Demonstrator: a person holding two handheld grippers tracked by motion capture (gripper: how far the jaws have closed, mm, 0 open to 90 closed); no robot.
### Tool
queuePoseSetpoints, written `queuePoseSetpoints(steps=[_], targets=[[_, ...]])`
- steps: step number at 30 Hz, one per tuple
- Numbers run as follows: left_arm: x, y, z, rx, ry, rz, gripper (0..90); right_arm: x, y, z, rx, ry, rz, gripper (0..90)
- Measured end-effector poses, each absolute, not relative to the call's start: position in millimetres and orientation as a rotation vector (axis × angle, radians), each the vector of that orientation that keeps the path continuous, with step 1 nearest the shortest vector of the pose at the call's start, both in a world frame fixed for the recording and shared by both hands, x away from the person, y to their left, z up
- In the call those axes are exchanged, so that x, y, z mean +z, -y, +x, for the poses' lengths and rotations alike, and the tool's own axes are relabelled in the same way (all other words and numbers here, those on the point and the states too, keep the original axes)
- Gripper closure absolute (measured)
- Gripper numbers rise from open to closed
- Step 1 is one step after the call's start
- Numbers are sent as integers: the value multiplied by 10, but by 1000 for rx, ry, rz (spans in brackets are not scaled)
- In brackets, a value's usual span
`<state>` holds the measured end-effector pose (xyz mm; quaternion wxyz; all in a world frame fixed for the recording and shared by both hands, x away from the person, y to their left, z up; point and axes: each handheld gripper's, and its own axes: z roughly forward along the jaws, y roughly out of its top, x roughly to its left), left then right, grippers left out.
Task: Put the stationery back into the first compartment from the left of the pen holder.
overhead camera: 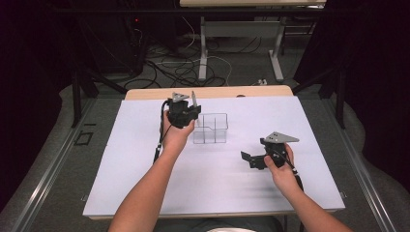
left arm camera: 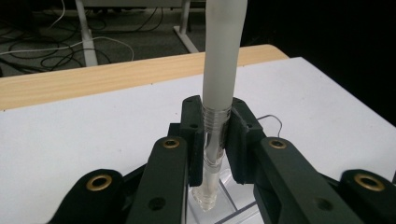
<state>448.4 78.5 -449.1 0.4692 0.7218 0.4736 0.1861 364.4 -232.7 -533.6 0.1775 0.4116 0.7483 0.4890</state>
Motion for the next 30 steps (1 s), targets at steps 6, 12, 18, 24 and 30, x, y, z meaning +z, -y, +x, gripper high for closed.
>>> queuePoseSetpoints(steps=[6,12,18,24,30], targets=[[-4540,-739,4501,460,-1174,1808,791,-5343,2332,3649,1385,-2123,1170,2],[-4575,-722,4521,461,-1181,1836,790,-5351,2317,3640,1388,-2139,1182,9],[-4609,-706,4529,473,-1180,1864,790,-5363,2313,3644,1390,-2149,1170,21],[-4625,-713,4530,469,-1182,1884,789,-5362,2308,3638,1397,-2154,1181,31],[-4613,-721,4511,462,-1174,1878,781,-5367,2312,3641,1396,-2153,1184,36]])
